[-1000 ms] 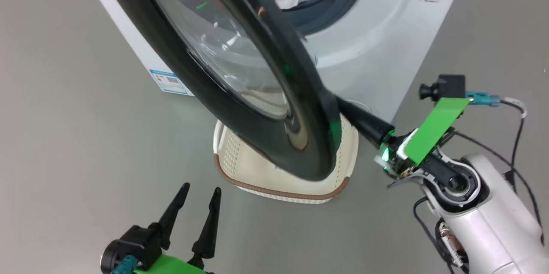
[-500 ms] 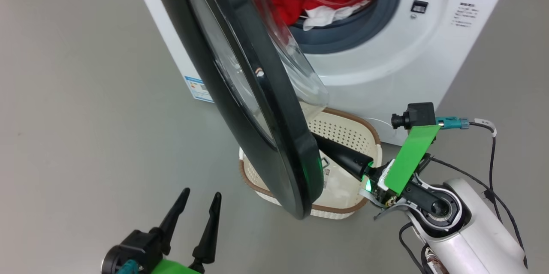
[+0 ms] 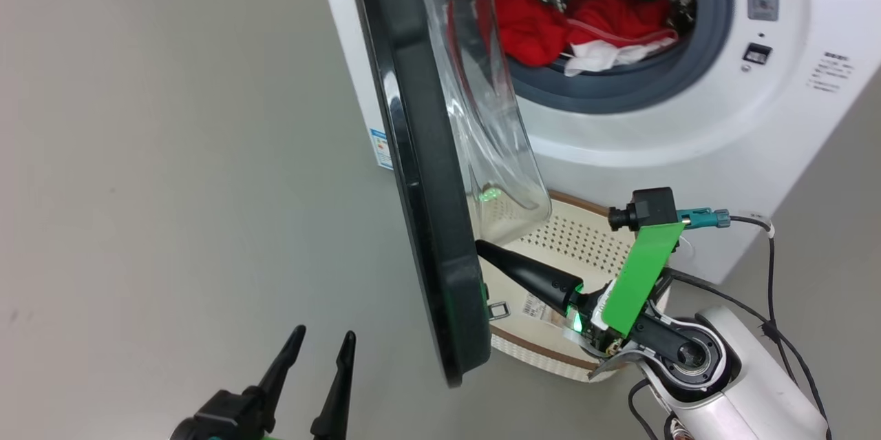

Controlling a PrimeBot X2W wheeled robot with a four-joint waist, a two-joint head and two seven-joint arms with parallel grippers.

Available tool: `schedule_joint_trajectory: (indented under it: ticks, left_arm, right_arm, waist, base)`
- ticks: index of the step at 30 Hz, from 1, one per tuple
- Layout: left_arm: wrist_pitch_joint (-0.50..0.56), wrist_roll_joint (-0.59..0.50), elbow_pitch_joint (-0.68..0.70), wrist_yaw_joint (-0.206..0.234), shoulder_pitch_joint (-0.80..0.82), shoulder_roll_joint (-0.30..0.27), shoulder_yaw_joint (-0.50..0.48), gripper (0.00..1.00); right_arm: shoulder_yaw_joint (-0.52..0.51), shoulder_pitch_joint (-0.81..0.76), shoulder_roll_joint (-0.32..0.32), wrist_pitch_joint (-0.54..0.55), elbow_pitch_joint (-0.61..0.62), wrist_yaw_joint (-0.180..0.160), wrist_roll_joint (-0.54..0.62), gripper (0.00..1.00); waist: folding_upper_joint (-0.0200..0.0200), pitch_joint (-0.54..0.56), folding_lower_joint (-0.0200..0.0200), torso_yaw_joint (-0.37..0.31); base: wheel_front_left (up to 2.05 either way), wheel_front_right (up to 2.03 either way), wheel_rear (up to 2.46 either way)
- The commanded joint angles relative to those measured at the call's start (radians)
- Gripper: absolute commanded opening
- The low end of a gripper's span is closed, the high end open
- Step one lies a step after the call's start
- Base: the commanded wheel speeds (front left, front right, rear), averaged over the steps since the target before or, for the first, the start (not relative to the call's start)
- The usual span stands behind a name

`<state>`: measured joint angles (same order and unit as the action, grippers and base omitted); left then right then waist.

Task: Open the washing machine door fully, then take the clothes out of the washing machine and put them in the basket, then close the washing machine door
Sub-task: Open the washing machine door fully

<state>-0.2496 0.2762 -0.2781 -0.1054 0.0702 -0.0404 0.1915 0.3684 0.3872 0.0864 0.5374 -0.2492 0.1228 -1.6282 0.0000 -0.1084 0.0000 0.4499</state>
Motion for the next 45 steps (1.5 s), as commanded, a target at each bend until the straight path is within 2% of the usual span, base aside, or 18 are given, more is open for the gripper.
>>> schedule_joint_trajectory:
  ticks: [1, 6, 18, 28, 31, 33, 34, 35, 45]
  left_arm:
    - [-0.012, 0.007, 0.023, 0.005, 0.005, -0.010, -0.031, 1.00]
    - [-0.012, 0.018, 0.028, 0.007, -0.004, -0.010, -0.035, 1.00]
    - [-0.012, 0.014, 0.055, 0.017, -0.021, -0.010, -0.066, 1.00]
    - [-0.012, 0.016, 0.059, 0.019, -0.022, -0.010, -0.069, 1.00]
    - [-0.012, 0.016, 0.055, 0.018, -0.018, -0.010, -0.067, 1.00]
    - [-0.012, 0.014, 0.052, 0.017, -0.016, -0.010, -0.066, 1.00]
    - [-0.012, 0.013, 0.050, 0.017, -0.015, -0.010, -0.065, 1.00]
    - [-0.012, 0.012, 0.049, 0.016, -0.014, -0.010, -0.065, 1.00]
    - [-0.012, 0.007, 0.045, 0.012, -0.013, -0.010, -0.068, 1.00]
  right_arm:
    - [0.023, -0.002, -0.031, 0.005, 0.035, 0.008, -0.004, 0.00]
    - [0.033, -0.015, -0.034, -0.001, 0.036, 0.008, -0.015, 0.00]
    - [0.129, 0.018, -0.036, -0.045, 0.045, 0.008, -0.080, 0.00]
    - [0.126, 0.018, -0.036, -0.072, 0.028, 0.008, -0.064, 0.00]
    - [0.112, 0.006, -0.036, -0.078, 0.020, 0.008, -0.047, 0.25]
    - [0.101, -0.005, -0.036, -0.083, 0.017, 0.008, -0.036, 0.48]
    - [0.095, -0.012, -0.036, -0.086, 0.016, 0.008, -0.029, 0.79]
    - [0.089, -0.020, -0.036, -0.089, 0.017, 0.008, -0.022, 1.00]
    - [0.047, -0.092, -0.019, -0.118, 0.006, 0.008, 0.035, 1.00]
  waist:
    - [0.0000, 0.024, 0.0000, 0.035]
    - [0.0000, 0.041, 0.0000, 0.071]
    - [0.0000, 0.032, 0.0000, 0.082]
    - [0.0000, 0.030, 0.0000, 0.080]
    - [0.0000, 0.032, 0.0000, 0.077]
    - [0.0000, 0.035, 0.0000, 0.075]
    - [0.0000, 0.037, 0.0000, 0.074]
    - [0.0000, 0.038, 0.0000, 0.073]
    - [0.0000, 0.044, 0.0000, 0.043]
  base:
    - [0.00, 0.00, 0.00]
    - [0.00, 0.00, 0.00]
    - [0.00, 0.00, 0.00]
    - [0.00, 0.00, 0.00]
    - [0.00, 0.00, 0.00]
    - [0.00, 0.00, 0.00]
    - [0.00, 0.00, 0.00]
    - [0.00, 0.00, 0.00]
    - [0.00, 0.00, 0.00]
